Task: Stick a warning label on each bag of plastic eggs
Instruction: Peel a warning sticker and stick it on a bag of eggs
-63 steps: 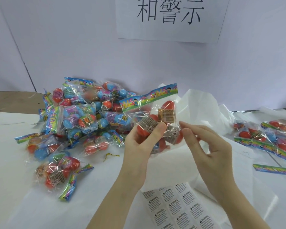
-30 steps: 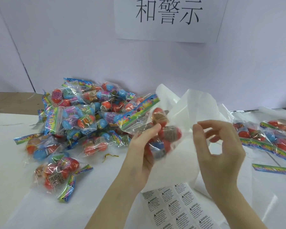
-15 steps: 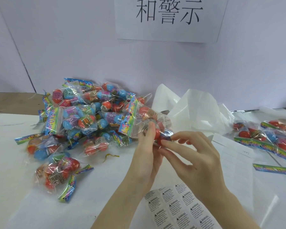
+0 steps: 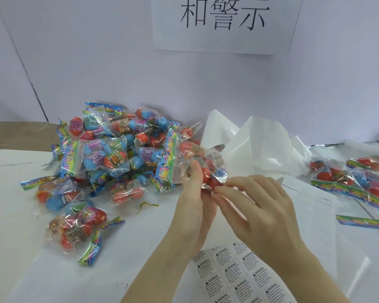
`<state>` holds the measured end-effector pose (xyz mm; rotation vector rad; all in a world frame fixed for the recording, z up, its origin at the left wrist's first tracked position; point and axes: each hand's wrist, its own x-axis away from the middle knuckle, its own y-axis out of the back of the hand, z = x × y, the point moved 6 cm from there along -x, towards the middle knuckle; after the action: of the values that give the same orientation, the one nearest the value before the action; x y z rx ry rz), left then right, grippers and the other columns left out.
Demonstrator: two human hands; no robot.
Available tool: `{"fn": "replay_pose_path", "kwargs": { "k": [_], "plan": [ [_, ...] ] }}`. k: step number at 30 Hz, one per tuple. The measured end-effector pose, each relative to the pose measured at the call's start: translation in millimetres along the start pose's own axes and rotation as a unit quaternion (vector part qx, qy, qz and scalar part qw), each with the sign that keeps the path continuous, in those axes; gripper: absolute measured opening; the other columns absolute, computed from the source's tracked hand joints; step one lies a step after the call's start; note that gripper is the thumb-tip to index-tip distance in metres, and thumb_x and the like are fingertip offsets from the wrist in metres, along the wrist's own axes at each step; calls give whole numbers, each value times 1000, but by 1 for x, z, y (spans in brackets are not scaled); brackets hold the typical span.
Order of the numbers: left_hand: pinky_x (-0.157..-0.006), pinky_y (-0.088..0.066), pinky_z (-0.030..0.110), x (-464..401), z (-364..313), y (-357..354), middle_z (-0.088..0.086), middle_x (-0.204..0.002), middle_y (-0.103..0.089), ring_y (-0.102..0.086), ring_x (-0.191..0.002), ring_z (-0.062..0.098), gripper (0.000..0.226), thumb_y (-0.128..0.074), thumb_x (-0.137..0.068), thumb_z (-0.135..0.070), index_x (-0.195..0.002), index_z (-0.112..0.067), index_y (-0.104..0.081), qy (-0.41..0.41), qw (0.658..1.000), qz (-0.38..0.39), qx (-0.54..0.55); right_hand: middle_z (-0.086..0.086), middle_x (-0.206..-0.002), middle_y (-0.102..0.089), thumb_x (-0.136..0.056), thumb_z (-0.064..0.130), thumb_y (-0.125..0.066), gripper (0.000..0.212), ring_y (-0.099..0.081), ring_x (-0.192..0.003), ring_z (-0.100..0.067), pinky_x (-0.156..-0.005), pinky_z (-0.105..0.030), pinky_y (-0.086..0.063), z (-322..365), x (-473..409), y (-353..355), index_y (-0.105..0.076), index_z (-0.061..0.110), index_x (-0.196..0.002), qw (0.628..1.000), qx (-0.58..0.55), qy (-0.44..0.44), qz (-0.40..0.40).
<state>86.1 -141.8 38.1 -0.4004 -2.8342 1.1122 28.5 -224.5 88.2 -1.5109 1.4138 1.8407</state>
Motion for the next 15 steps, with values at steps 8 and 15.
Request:
{"fn": "replay_pose_path", "kwargs": {
  "k": [8,15],
  "plan": [
    [-76,-53,19,0,-1,-3,8,-104,-68,-66,-89,12,74,-46,-74,-52,-128,-2,-50,-4,999,0,-37,-6,-82,-69,-78,6,-73,8,-55,-66,-18,-58,-29,-47,-9,4,1,-75,6,-86,999,-44,-29,-7],
    [-67,-51,17,0,-2,-4,5,-91,-66,-63,-69,6,75,-46,-76,-48,-134,0,-43,-37,999,5,-21,-5,-79,-69,-81,5,-67,8,-48,-70,-15,-58,-24,-43,-8,1,2,-75,7,-80,999,-43,-24,-1]
  ]
}}
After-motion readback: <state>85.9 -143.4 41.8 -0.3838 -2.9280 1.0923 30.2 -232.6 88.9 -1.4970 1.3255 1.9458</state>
